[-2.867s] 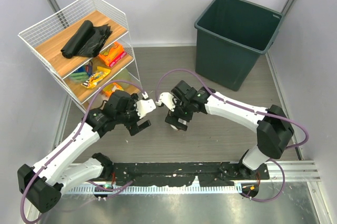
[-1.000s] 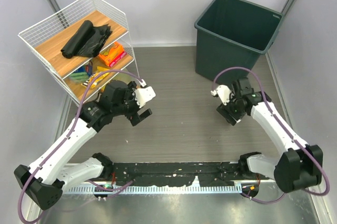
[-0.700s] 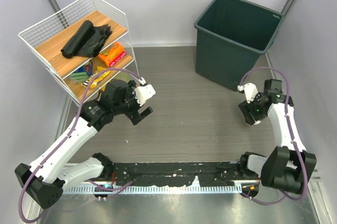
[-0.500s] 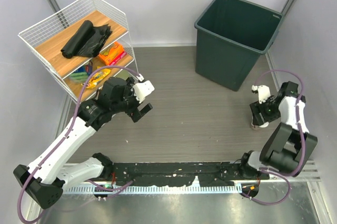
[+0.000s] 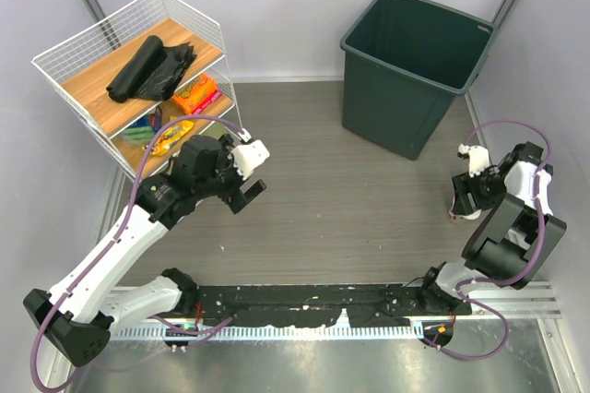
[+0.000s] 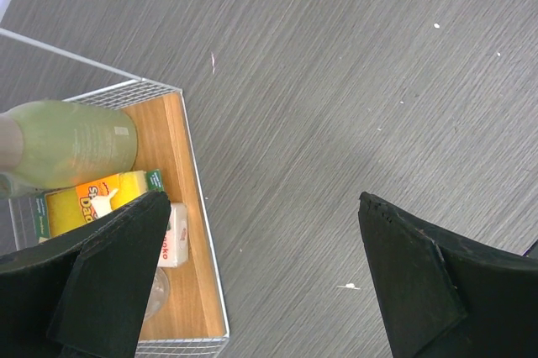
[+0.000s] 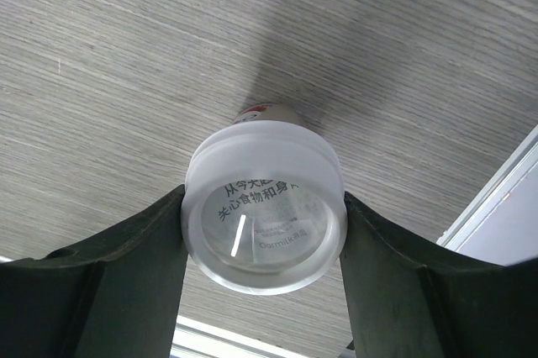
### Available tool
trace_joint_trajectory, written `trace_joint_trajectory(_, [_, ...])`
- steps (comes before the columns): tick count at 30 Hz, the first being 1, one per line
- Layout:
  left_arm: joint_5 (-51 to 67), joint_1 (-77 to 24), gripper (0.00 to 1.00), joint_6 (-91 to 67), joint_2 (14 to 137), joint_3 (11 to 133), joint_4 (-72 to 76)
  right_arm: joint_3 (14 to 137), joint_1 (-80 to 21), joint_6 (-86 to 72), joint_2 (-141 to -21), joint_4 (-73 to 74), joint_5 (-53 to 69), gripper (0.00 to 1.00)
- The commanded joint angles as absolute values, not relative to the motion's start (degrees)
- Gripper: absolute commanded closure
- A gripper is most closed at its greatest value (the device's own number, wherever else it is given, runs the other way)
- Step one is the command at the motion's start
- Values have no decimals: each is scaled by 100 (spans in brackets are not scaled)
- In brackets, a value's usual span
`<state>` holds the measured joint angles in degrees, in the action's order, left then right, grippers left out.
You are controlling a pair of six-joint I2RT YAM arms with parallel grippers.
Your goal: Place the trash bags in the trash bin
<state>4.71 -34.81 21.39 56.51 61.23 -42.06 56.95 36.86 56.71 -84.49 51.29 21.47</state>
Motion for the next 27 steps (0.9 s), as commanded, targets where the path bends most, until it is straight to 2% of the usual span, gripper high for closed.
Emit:
trace_joint_trajectory(1, [299, -3463, 0, 2039, 5546, 6301, -4104, 5889, 3718, 5766, -8473, 5001, 2127, 43])
trace_joint_trajectory(15, [123, -3428, 0, 1907, 5651, 7014, -4482, 6029, 3718, 5704, -8113, 5273, 2232, 16])
trace_joint_trajectory(27, [149, -3428, 0, 1942, 5616, 7058, -4544, 5827, 3718, 5774, -7770, 5326, 2241, 11])
